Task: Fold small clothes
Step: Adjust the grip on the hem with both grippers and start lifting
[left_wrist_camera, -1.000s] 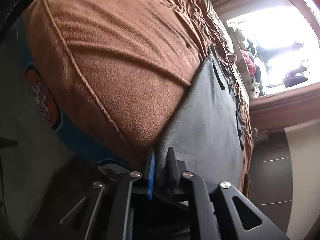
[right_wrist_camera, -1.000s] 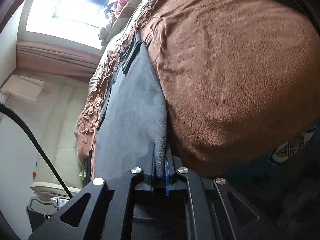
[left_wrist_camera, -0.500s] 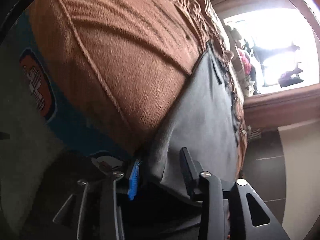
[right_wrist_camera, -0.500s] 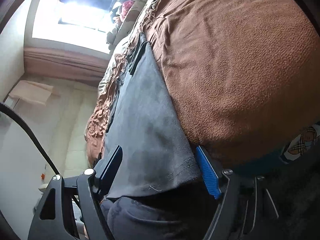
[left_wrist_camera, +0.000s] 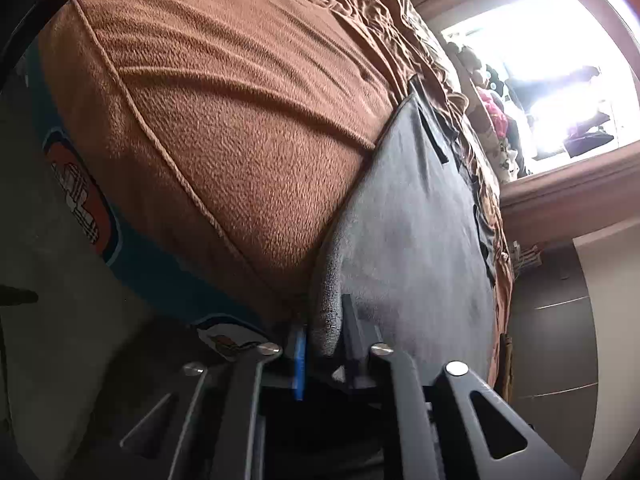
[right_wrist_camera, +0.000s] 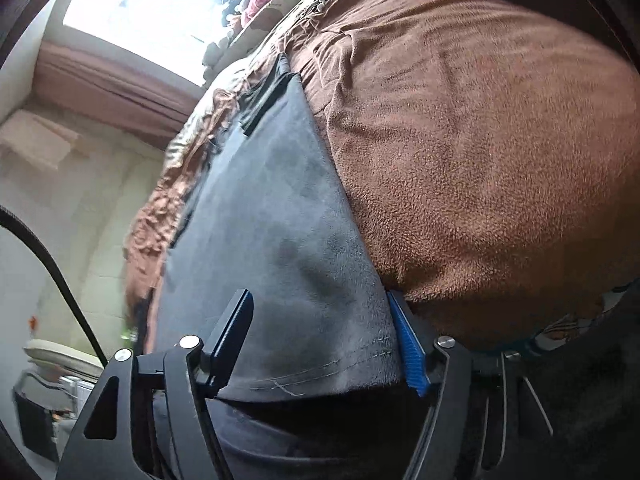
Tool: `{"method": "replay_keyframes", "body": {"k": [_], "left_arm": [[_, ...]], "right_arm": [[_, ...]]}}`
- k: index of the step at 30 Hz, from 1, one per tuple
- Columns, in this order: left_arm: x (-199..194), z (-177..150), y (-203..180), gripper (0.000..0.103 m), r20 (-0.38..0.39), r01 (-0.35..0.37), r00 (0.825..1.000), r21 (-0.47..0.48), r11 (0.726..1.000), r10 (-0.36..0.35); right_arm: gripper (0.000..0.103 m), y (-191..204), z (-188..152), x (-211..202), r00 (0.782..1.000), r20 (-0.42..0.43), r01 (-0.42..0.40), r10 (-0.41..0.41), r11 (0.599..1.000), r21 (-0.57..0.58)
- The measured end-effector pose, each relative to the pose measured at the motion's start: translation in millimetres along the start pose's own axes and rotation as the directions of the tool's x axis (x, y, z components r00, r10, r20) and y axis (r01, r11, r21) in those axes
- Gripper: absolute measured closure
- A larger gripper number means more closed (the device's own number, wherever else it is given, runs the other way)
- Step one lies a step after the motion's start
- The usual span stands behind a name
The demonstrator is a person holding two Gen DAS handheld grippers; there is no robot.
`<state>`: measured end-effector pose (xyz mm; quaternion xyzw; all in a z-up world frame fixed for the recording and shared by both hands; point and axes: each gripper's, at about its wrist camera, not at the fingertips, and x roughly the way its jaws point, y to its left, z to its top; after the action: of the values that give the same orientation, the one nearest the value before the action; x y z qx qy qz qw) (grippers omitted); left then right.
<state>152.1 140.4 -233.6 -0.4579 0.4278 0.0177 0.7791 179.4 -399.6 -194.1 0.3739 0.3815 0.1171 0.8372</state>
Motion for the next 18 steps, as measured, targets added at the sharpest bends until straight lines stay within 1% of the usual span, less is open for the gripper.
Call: {"method": "replay_keyframes", "body": {"k": [1,2,3,4,5,7,9,13,14,15,16,18], "left_arm": [[-0.9,0.9,-0.8,0.093,0.008,0.000,1.000,0.003,1.000,0.000],[-2.3,1.9,-2.7,0.096,0.017,0.005,1.000,0.013,1.000,-0.005],[-3.9,2.6,-4.7,0.096,0.024,0.019,1.000,0.019,1.000,-0.020],[-4.8,3.4,-6.7,0.097,0.028,0.029,0.999,0.020,0.999,-0.030],[-7.0,4.3,-8.5,0.097,0.035,0.049,0.998,0.024,0.999,-0.049],[-6.9,5.5,-12.3,0.097,0.038,0.056,0.998,0.027,0.998,-0.057],[-4.2,8.6,-12.4,0.097,0.030,0.054,0.998,0.023,0.998,-0.054],[3.2,10.5,-12.0,0.096,0.016,0.069,0.997,0.005,0.998,-0.069],[6.2,10.2,-10.7,0.092,0.007,0.072,0.997,-0.002,0.997,-0.072],[8.2,9.7,-9.2,0.085,-0.002,0.077,0.997,-0.007,0.997,-0.077],[9.3,9.5,-9.0,0.083,-0.005,0.079,0.997,-0.010,0.997,-0.079],[11.4,9.3,-8.1,0.083,-0.003,0.086,0.996,-0.011,0.996,-0.086]], "right_arm": [[0.040,3.4,-0.1,-0.4,1.000,0.000,0.016,-0.016,1.000,-0.008],[0.044,6.6,-0.1,-0.8,0.999,0.000,0.036,-0.036,0.999,-0.016],[0.047,8.8,0.0,-1.7,0.998,-0.001,0.055,-0.055,0.998,-0.019],[0.056,10.4,0.2,-2.8,0.998,-0.002,0.070,-0.070,0.997,-0.017],[0.068,10.4,0.6,-4.1,0.997,-0.006,0.080,-0.080,0.997,-0.011],[0.079,9.9,1.2,-6.9,0.998,-0.014,0.065,-0.065,0.998,0.010],[0.080,3.9,0.8,-10.1,1.000,-0.015,0.026,-0.025,0.998,0.049],[0.080,-6.7,-1.5,-9.3,1.000,-0.012,-0.011,0.012,0.997,0.074],[0.080,-8.7,-2.5,-10.5,1.000,-0.010,-0.023,0.024,0.996,0.081],[0.080,-11.8,-3.4,-11.3,0.999,-0.010,-0.040,0.041,0.995,0.090],[0.080,-17.6,-3.6,-8.7,0.999,-0.012,-0.048,0.049,0.994,0.100],[0.080,-20.6,-4.1,-7.4,0.998,-0.010,-0.057,0.059,0.992,0.110]]}}
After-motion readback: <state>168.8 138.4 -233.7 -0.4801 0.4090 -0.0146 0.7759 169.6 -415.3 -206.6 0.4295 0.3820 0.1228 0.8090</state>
